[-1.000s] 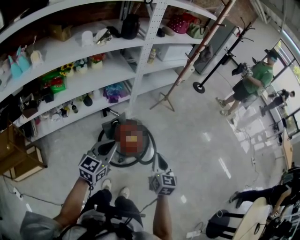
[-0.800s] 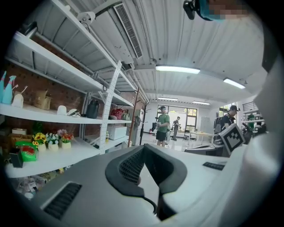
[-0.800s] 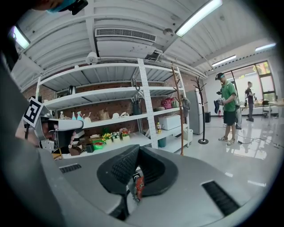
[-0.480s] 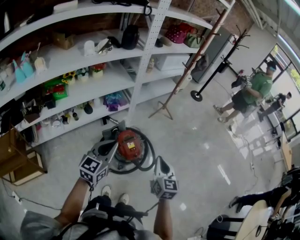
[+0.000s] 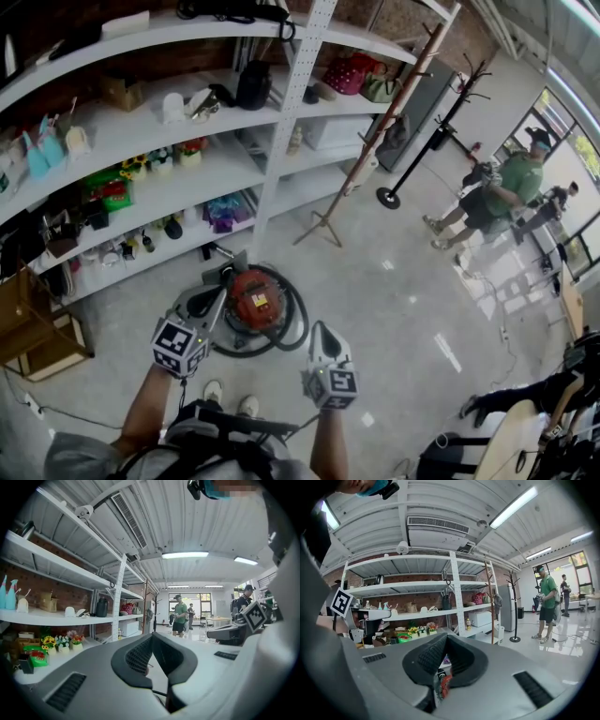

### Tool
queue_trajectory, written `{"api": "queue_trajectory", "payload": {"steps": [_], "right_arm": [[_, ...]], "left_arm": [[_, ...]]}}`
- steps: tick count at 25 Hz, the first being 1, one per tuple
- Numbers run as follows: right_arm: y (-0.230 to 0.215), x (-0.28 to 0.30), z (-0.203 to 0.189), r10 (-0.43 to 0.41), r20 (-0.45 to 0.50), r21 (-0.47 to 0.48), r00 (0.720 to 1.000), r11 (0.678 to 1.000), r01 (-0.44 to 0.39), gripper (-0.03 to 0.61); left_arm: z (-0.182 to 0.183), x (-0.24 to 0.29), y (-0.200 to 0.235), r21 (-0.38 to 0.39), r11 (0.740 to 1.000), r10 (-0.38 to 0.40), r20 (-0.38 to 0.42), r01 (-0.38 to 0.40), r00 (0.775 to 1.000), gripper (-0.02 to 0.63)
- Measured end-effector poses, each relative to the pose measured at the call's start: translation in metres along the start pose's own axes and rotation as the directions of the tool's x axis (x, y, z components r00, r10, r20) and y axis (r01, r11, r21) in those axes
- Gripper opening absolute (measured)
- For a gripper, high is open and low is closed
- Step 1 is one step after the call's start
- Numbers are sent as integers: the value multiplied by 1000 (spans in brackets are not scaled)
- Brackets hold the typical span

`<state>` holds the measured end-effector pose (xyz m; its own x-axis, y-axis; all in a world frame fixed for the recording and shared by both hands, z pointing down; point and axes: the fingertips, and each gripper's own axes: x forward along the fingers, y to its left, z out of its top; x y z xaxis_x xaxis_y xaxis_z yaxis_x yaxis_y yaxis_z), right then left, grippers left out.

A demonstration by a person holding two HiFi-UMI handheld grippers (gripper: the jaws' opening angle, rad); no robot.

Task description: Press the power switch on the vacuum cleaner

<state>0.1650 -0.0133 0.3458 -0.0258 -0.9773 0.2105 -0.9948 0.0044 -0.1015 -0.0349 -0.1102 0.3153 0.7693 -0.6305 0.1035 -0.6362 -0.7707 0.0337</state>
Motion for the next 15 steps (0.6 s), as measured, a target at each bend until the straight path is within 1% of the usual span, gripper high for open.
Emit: {"api": "queue_trajectory", "payload": {"steps": [3,6,9,12,15], "right_arm": [[0,-3,8,7,15,-6,1000,1000,-7,8],[2,-7,12,11,10,-2,1000,1000,-11,8],[-1,-10,11,9,20,-17,1000,1000,-8,8],[-4,-14,9,9,10,-8,1000,1000,-8,8],[-8,-18,9,-7,5,-13,1000,1000,7,8]], "left_arm": [[7,-1,4,26,999,24,15,-25,1000,8],[14,-3,5,41,999,32,30,-34,999,8],[12,-8,10,51,998,40,29,-41,999,8],[12,-12,16,51,997,58,32,-59,998,8],[5,-16,20,52,996,69,16,-70,997,8]]}}
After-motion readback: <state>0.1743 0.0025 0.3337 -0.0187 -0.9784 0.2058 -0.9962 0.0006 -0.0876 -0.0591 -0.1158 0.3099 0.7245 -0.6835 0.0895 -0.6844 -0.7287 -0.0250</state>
